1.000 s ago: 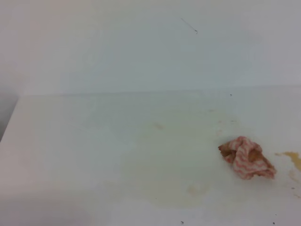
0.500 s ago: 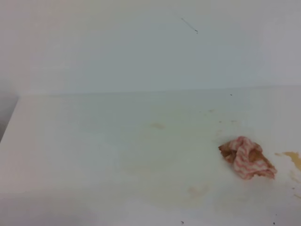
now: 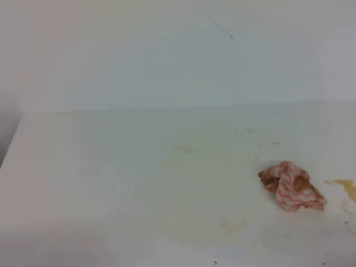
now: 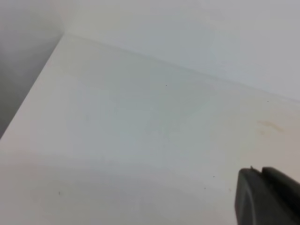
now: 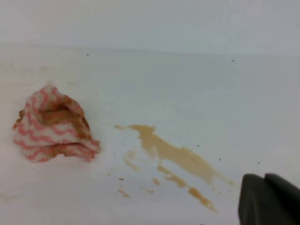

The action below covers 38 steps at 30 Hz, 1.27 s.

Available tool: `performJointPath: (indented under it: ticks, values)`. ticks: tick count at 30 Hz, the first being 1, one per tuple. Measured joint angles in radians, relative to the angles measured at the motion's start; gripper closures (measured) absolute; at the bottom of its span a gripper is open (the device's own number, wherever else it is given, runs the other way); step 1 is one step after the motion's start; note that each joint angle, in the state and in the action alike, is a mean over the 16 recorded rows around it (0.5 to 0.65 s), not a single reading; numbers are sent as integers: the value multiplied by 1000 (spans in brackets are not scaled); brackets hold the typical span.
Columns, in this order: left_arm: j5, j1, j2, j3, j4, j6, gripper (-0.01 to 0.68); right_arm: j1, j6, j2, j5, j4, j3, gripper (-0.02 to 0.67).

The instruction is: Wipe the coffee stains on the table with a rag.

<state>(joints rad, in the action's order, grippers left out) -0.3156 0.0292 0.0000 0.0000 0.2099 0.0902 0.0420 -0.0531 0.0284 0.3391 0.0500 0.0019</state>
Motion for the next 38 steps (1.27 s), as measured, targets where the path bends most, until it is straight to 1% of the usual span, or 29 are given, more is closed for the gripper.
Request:
performJointPath:
  ticks: [4, 9, 38]
  values:
    - [0, 0, 0, 0, 0, 0, 678, 0, 72, 0, -1, 35, 0, 650]
    - [0, 0, 0, 0, 0, 0, 678, 0, 105, -1, -1, 42, 0, 650]
    - [0, 0, 0, 0, 0, 0, 678, 0, 110, -4, -1, 40, 14, 650]
